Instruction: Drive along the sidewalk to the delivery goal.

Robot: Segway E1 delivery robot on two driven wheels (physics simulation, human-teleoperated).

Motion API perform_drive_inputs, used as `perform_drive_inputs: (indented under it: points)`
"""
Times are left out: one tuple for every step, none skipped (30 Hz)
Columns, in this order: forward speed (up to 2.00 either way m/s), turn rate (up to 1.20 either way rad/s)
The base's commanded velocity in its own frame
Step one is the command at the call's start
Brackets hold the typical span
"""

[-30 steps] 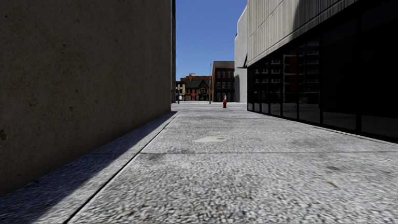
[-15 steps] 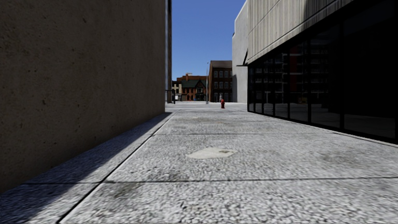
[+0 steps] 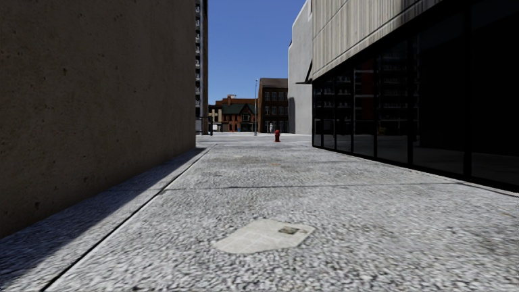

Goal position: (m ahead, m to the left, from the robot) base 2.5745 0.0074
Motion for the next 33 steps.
perform_drive_inputs:
  points:
    - [2.00,0.00]
    - [2.00,0.00]
    - [2.00,0.00]
    - [2.00,0.00]
    - [2.00,0.00]
    - [2.00,0.00]
    - [2.00,0.00]
    - [2.00,0.00]
    - [2.00,0.00]
    - [2.00,0.00]
    - [2.00,0.00]
    - [2.00,0.00]
    - [2.00,0.00]
    - [2.00,0.00]
    - [2.00,0.00]
    - [2.00,0.00]
    - [2.00,0.00]
    - [2.00,0.00]
    - [2.00,0.00]
    - [2.00,0.00]
    - [2.00,0.00]
    - [2.00,0.00]
    - [1.75,0.00]
    - [1.44,0.00]
    - [1.44,0.00]
    - [1.09,0.00]
    - [0.90,0.00]
    - [0.77,0.00]
    - [0.77,0.00]
    - [0.64,0.00]
    - [0.48,0.00]
    - [0.37,0.00]
    - [0.29,0.00]
